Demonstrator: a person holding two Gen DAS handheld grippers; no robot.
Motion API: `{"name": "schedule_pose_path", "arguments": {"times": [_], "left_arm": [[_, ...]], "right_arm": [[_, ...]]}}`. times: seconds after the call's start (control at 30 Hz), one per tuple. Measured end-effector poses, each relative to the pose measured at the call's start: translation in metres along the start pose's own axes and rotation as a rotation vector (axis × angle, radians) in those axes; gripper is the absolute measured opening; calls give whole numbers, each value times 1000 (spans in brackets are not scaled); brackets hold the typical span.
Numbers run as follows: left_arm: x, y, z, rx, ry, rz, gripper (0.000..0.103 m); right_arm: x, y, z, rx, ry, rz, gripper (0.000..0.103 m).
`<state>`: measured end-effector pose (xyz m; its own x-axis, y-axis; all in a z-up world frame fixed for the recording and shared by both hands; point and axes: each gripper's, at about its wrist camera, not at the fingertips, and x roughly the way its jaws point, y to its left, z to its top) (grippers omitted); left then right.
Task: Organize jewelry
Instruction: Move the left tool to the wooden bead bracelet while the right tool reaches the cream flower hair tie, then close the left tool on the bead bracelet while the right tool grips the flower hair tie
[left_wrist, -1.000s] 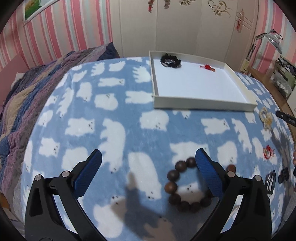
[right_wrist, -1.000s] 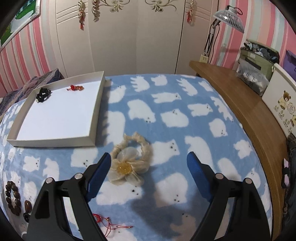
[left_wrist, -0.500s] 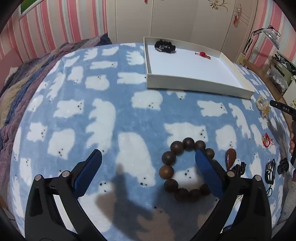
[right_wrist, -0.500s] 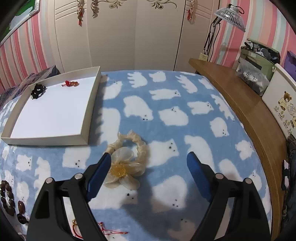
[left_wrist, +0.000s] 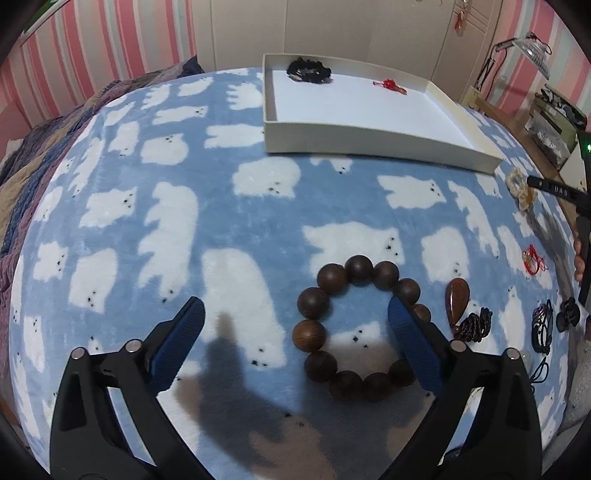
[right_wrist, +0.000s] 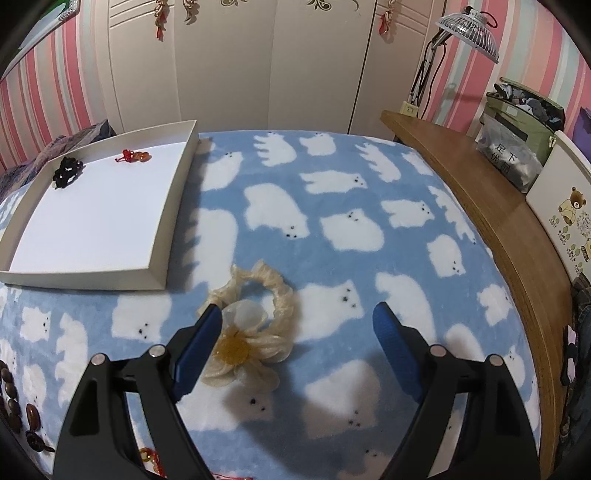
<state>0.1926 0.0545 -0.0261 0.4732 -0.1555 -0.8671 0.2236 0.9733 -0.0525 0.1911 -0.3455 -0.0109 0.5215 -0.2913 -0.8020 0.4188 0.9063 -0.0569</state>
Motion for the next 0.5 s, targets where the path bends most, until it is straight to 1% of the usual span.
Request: {"name": "schedule_pose_path", "arguments": {"times": [0.03, 0.17, 0.3, 0.37, 0.4, 0.43, 0.47, 0.5], "left_arm": [[2, -1, 0, 2, 7, 3, 94], [11, 0, 0, -10, 43, -24, 85], [17, -2, 2, -4, 50, -12, 82], [21, -4, 3, -1, 55, 2, 79], [20, -4, 2, 5, 52, 11, 77], [20, -5, 2, 13, 51, 21, 74], [21, -7, 3, 20, 50, 32, 71], [21, -8, 3, 20, 51, 36, 71]], "right_arm": [[1, 0, 0, 0, 1, 1, 84], [6, -1, 0, 7, 18, 20, 83], [14, 1, 2, 1, 31, 16, 82], [19, 0, 2, 3, 45, 21, 76], [22, 0, 2, 2, 56, 26, 71], [25, 0, 1, 3, 68, 31, 68], [29, 0, 0, 5, 84, 40, 67], [31, 0, -2, 8, 93, 48, 67]]}}
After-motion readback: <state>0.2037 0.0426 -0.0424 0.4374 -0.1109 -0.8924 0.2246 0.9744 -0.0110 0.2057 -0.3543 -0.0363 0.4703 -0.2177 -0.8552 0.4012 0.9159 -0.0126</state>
